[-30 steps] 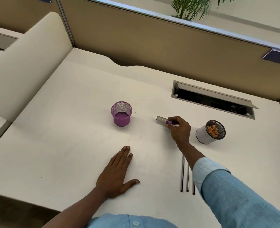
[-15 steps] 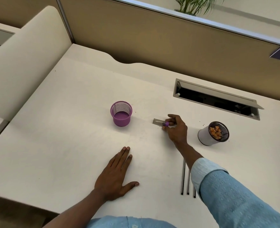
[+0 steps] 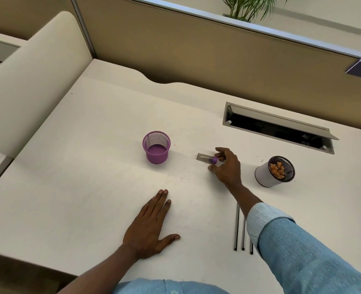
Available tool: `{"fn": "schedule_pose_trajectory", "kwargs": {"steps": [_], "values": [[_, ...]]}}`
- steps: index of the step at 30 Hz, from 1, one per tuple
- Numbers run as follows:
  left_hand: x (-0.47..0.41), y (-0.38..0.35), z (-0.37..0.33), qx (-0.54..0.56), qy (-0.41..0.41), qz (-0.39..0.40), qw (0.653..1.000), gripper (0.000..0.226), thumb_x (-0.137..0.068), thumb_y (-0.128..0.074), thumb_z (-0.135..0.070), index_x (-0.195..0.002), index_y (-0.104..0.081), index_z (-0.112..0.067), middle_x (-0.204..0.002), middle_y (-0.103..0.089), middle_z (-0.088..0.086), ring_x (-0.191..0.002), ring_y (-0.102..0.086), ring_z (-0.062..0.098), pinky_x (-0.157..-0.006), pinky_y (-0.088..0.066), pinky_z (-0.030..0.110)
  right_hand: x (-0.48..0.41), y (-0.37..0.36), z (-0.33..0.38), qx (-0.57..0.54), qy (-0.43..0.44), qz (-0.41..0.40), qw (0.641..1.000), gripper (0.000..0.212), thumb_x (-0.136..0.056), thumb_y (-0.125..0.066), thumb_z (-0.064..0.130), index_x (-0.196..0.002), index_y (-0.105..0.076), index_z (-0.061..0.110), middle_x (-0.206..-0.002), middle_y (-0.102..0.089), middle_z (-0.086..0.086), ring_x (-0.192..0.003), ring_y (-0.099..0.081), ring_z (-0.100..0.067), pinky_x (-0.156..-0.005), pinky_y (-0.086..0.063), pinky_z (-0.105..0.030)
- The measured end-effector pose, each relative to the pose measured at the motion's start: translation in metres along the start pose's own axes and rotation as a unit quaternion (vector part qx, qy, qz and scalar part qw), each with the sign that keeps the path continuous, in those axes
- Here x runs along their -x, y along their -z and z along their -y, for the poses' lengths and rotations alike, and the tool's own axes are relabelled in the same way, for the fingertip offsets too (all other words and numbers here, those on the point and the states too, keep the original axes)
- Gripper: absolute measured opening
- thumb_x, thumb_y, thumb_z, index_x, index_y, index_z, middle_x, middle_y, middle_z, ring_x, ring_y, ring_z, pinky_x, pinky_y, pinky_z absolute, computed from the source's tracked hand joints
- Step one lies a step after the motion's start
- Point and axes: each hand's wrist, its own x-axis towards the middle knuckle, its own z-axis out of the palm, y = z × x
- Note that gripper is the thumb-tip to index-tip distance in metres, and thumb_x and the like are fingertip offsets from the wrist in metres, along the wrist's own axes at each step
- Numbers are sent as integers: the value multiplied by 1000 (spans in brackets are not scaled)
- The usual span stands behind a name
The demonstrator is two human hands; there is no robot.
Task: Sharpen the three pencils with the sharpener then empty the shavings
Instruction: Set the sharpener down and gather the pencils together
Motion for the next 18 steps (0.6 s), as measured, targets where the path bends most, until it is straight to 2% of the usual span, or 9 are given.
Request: {"fn": "schedule_pose_trajectory", "kwargs": {"steps": [4,7,11,13,15,18], "values": [[0,-1,-1,1,-3,-10,1000,101,-97,-45,-81,-167,-28,-10,-180,-7,8,-168,-5,24,-130,-19,41,8,11,-4,7,-11,-15,1000,77,-62,-94,10,-131,-63,23,-107,-70,5,-102,-58,-21,-87,-46,-30],[0,-2,-1,5,0,-13,1000,102,-97,-44,-82,-168,-26,-10,-180,-5,7,-168,-5,23,-130,-20,42,24,26,-7,37,11,-41,998,67,-69,-93,14,-128,-63,23,-107,-70,6,-99,-61,-20,-82,-41,-27],[0,-6,0,0,1,-31,1000,102,-96,-48,-81,-165,-31,-8,-180,-10,9,-167,-9,25,-130,-21,42,54,53,-9,18,6,-94,995,53,-76,-89,14,-124,-67,20,-103,-72,5,-90,-64,-16,-78,-49,-29],[-3,-11,-3,3,13,-39,999,98,-95,-55,-77,-161,-40,-5,-178,-19,13,-166,-16,29,-129,-24,44,73,68,-10,-4,-17,-117,993,47,-79,-88,13,-121,-69,21,-100,-74,6,-89,-66,-15,-76,-54,-31],[-12,-15,-13,22,47,-52,997,84,-94,-63,-68,-150,-51,-6,-172,-32,16,-161,-29,34,-126,-32,48,94,80,-14,-20,-39,-133,990,41,-81,-85,11,-117,-70,22,-99,-75,6,-88,-68,-15,-75,-56,-32],[-32,-13,-38,83,93,-71,990,47,-91,-74,-46,-123,-65,-12,-152,-53,10,-143,-47,33,-112,-47,47,123,93,-22,-34,-95,-152,983,36,-82,-83,8,-113,-71,21,-96,-75,6,-87,-70,-17,-80,-57,-33]]}}
